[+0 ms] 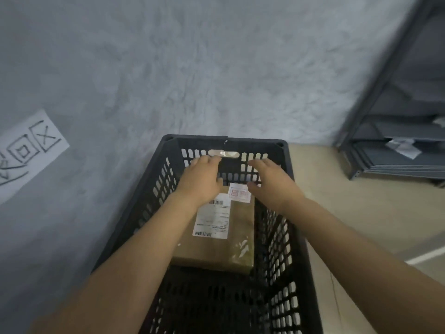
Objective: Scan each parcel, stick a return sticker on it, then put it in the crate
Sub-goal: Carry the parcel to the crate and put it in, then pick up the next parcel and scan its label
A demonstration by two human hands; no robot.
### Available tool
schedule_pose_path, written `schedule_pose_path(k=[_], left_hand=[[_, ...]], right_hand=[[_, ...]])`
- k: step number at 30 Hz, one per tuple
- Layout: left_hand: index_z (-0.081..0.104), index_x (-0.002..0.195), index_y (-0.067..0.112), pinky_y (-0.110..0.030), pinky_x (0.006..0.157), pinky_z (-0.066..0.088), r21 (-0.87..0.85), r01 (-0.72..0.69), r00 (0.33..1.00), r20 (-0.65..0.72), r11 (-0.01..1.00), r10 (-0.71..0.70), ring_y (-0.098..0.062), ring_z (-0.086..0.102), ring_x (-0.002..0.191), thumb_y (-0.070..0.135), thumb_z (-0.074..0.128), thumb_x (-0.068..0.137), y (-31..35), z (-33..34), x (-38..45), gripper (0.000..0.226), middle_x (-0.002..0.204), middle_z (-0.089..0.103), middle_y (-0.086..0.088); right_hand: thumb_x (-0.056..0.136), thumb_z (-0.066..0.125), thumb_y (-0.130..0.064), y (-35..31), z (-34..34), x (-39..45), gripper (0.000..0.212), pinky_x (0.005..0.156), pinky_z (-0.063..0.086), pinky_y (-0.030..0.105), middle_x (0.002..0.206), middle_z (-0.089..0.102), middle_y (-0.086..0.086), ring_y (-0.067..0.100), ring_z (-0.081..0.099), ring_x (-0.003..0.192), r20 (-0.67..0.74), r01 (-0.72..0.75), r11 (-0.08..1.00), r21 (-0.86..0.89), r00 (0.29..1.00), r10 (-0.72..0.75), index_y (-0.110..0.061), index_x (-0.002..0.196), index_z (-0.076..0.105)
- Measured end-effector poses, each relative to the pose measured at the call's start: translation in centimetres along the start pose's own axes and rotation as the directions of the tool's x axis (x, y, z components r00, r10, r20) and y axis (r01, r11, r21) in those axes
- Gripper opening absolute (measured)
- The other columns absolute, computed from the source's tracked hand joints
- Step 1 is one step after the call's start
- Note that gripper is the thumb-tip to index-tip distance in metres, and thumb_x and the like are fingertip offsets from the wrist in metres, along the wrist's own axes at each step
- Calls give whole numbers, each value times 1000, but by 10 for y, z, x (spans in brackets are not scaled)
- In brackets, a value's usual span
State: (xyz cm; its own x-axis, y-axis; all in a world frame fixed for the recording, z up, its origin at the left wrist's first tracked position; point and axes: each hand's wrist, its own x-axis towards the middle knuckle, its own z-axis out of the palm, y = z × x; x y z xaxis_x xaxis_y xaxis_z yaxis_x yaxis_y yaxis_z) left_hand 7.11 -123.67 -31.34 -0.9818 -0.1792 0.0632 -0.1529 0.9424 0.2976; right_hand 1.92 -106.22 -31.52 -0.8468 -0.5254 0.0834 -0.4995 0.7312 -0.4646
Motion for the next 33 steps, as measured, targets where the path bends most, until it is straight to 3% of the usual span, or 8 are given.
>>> schedule_pose_path(k=[4,8,20,24,33], left_hand=[[38,142,16,-41,106,35,169,-143,983,-86,975,159,-26,40,130,27,55,92,72,-32,-10,53,140,46,-7],[42,137,14,-40,101,37,221,-264,945,-134,939,297,-27,42,124,23,51,93,170,-43,-36,46,134,48,-8],[40,139,17,-38,99,36,173,-606,772,-111,777,626,-27,42,124,29,51,91,511,12,-133,50,134,47,-5],[40,138,18,-38,100,37,150,-695,696,-105,703,710,-25,43,124,30,50,93,594,25,-142,48,134,48,-4],[37,140,17,-40,99,37,106,-806,582,-39,583,812,-26,42,122,30,47,92,746,81,-110,51,135,45,-4]], right_hand=[[91,53,-27,31,-73,-38,53,96,42,37,138,46,5,25,44,124,-99,42,972,-231,993,-66,-19,141,38],[93,50,-30,81,-142,-108,53,97,40,37,141,43,4,26,40,127,-162,-12,947,-321,986,-42,-18,143,35],[88,54,-29,264,-309,-375,56,94,41,37,136,46,6,28,44,121,-414,-384,864,-325,879,235,-19,141,37],[88,55,-32,315,-348,-434,51,86,41,36,132,48,5,27,45,116,-492,-511,804,-304,807,327,-21,137,41],[90,56,-33,429,-399,-495,54,98,41,37,140,43,3,25,43,124,-545,-683,704,-195,672,502,-21,140,38]])
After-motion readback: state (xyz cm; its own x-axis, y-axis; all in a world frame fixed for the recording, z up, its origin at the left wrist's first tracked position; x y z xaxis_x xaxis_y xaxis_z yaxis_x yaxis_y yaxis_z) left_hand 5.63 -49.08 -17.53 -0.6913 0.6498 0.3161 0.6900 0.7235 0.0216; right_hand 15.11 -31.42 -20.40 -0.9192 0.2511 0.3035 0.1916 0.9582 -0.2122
